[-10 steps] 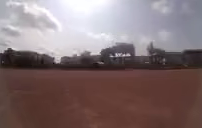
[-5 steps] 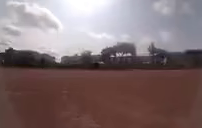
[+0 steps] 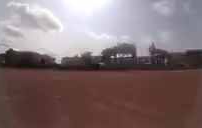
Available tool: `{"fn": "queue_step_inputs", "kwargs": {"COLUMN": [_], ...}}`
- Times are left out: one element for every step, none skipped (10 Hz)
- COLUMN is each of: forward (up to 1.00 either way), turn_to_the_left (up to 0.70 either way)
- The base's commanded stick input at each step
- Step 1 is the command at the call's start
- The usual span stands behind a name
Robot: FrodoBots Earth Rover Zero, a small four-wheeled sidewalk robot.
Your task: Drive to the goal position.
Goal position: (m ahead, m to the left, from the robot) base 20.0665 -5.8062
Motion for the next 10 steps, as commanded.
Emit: {"fn": "queue_step_inputs", "kwargs": {"forward": [0.70, 0.70, 0.70, 0.70, 0.70, 0.70, 0.70, 0.70, 0.70, 0.70], "turn_to_the_left": [0.00, 0.00, 0.00, 0.00, 0.00, 0.00, 0.00, 0.00, 0.00, 0.00]}}
